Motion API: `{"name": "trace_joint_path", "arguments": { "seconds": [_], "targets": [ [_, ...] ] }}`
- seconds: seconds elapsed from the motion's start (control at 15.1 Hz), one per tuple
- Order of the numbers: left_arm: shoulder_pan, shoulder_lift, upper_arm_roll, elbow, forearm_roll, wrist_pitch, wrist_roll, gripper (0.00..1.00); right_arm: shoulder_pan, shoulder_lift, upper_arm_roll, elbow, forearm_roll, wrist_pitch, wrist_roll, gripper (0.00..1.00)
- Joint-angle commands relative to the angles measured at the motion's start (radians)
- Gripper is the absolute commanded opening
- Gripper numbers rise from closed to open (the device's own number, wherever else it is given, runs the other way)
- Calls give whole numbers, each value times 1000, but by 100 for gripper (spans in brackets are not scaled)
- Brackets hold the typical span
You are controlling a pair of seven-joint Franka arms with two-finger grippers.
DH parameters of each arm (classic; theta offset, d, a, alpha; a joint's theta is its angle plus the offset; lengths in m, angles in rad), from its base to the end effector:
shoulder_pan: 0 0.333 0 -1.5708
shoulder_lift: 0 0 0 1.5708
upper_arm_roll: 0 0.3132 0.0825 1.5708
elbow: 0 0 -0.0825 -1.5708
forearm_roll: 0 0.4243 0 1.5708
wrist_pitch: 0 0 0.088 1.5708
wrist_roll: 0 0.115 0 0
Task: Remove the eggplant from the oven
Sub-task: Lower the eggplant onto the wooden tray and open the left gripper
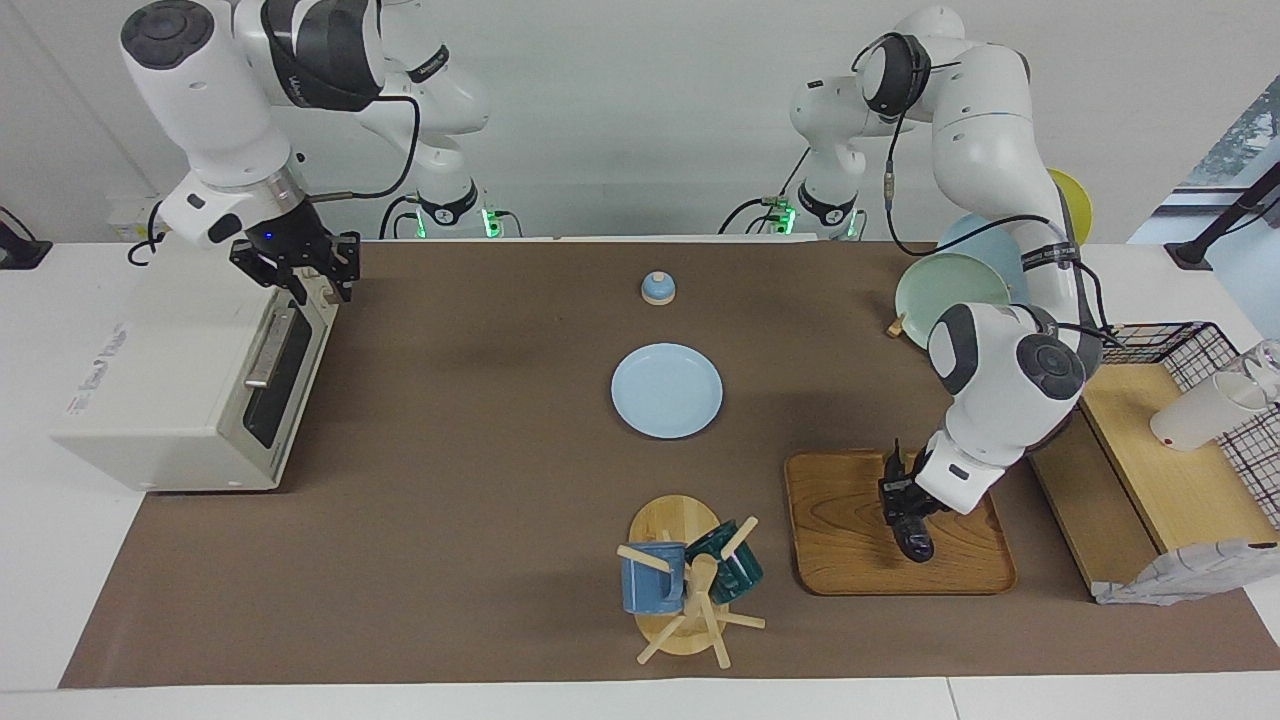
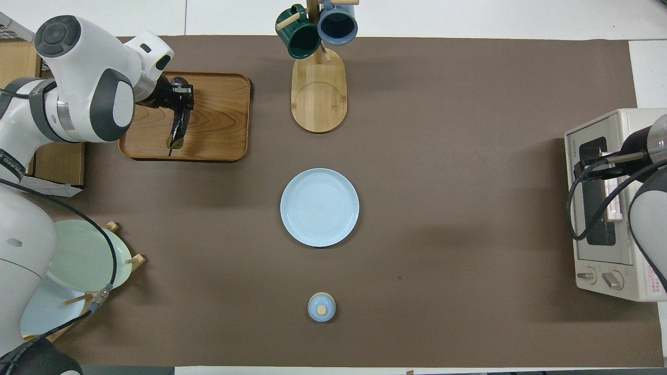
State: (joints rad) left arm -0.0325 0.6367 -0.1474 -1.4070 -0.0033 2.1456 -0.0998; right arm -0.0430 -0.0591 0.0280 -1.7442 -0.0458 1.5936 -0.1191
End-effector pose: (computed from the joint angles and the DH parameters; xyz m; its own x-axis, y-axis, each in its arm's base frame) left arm 0.7582 -0.1174 0.3146 0.9945 -0.0401 0.0968 -0.0498 -0.9937 0.1004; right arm 0.5718 -0.0134 0.5616 0.9898 0.1047 -0.0964 0.1086 -0.9934 0.0359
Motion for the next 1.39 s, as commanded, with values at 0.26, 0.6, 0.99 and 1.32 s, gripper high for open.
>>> {"name": "trace_joint_path", "arguments": {
  "seconds": [0.26,0.6,0.99,1.32],
  "targets": [
    [9,9,-6,10,31,5,28,100,-23,59,3,92,27,-15,30,100],
    [13,-14,-6,17,20,-78,26,100,-12,99,9,176,17,-73,32,100],
    [16,-201,2,-18,25,-218,15,100,-20,82,4,161,20,-64,33,100],
    [23,-382,3,-39,26,-455,15,100,-23,79,1,163,27,-66,33,100]
  ]
}}
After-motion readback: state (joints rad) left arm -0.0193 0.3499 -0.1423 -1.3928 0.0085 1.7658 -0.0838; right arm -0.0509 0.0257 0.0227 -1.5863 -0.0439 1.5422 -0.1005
